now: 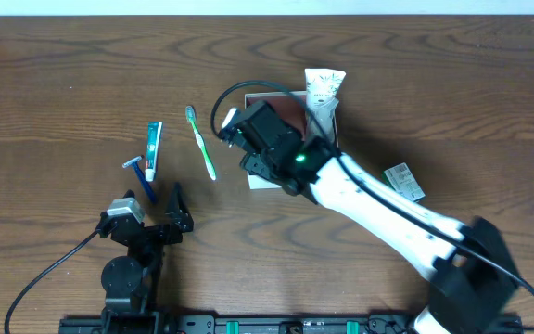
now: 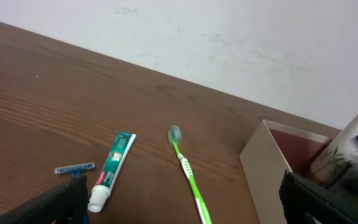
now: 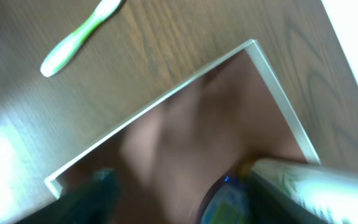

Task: Pack container
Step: 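Withdraw right gripper and grasp the green soap box on the table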

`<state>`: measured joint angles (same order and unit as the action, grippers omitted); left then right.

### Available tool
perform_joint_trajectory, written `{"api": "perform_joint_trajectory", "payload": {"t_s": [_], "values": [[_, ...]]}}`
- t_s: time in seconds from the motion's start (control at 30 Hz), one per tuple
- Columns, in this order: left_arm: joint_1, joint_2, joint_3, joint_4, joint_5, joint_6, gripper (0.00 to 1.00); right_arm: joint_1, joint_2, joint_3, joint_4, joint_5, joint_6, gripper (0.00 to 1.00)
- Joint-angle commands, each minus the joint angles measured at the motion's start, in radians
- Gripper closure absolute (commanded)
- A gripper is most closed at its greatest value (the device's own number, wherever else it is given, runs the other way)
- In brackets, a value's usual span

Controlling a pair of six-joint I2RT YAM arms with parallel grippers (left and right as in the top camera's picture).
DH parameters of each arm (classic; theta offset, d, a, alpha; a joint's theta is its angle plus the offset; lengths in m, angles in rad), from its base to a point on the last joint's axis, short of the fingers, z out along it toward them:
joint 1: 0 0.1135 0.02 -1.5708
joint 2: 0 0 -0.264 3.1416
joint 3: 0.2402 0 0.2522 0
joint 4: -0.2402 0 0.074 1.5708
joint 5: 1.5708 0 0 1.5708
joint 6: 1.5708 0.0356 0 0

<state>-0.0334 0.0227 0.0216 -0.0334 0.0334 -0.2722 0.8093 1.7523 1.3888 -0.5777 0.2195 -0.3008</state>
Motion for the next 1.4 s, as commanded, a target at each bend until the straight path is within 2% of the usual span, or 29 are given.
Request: {"api": "perform_joint_trajectory", "payload": {"t_s": [0.0,0.17,0.37,0.47,0.67,0.83,1.0,1.23,1.37], "values": [[0.005,0.001,-0.018,-0.038,-0.026,0.009,0.02,0.002,-0.177,0.071,-0.055,-0.040,0.121,0.16],[0.005,0.001,-0.018,-0.038,-0.026,0.009,0.02,-0.054,-0.373,0.074,-0.147,-0.041,0.223,0.04],[0.005,0.001,-0.018,-0.038,-0.026,0.009,0.02,-0.261,-0.551,0.074,-0.339,-0.041,0.391,0.01],[0.005,0.001,-0.018,-0.038,-0.026,0.009,0.02,-0.417,-0.568,0.074,-0.494,-0.080,0.478,0.01],[0.005,0.001,-0.018,-0.038,-0.026,0.010,0.02,-0.659,-0.527,0.039,-0.654,-0.206,0.484,0.01],[0.005,0.001,-0.018,-0.038,-0.026,0.010,0.02,-0.769,-0.480,-0.030,-0.626,-0.322,0.500,0.01],[0.005,0.001,-0.018,-0.038,-0.026,0.010,0.02,-0.790,-0.417,-0.132,-0.562,-0.337,0.529,0.01],[0.005,0.001,-0.018,-0.038,-0.026,0.009,0.02,-0.791,-0.323,-0.354,-0.339,-0.325,0.324,0.01],[0.005,0.001,-0.018,-0.038,-0.026,0.009,0.02,-0.792,-0.263,-0.448,-0.193,-0.321,0.265,0.01]]}}
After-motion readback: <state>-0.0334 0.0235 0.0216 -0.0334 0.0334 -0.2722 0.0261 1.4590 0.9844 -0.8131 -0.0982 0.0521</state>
